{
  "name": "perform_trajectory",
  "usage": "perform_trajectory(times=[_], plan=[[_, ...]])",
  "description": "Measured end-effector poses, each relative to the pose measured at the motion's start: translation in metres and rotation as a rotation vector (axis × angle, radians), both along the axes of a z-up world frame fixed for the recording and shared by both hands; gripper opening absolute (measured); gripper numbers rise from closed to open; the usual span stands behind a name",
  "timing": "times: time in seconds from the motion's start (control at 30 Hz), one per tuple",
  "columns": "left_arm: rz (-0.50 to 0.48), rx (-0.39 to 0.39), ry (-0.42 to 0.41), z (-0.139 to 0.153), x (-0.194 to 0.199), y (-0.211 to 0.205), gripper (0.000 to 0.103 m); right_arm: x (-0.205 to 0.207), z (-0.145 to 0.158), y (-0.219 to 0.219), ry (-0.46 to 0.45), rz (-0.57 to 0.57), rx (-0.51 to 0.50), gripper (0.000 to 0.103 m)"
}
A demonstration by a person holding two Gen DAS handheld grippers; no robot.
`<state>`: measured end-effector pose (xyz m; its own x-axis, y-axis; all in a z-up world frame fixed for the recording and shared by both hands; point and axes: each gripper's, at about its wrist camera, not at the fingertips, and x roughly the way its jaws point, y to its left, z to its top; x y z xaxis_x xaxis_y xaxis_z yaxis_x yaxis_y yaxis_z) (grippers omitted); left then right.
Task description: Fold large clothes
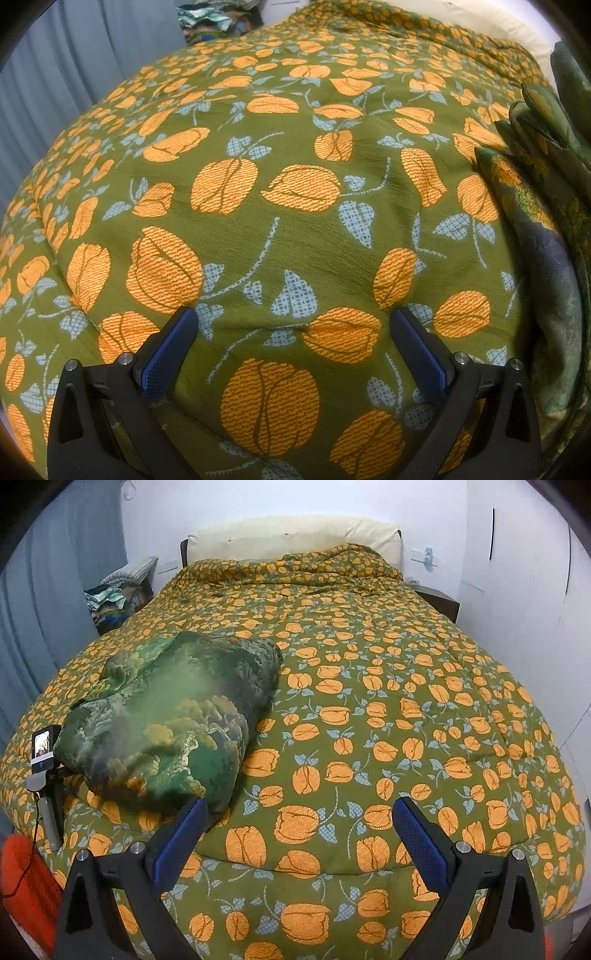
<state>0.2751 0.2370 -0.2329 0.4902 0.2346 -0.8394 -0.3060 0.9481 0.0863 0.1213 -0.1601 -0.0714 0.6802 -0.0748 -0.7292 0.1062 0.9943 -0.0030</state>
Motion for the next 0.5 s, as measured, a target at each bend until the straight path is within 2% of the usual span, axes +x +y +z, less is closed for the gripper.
perform_trajectory(times=[0.5], plan=[[0.0,0.0,-0.001,0.0001,-0.0009,-0.0006,0.103,0.0022,-0.0069,-0.0032,0.025,-0.026,0.048,0.099]])
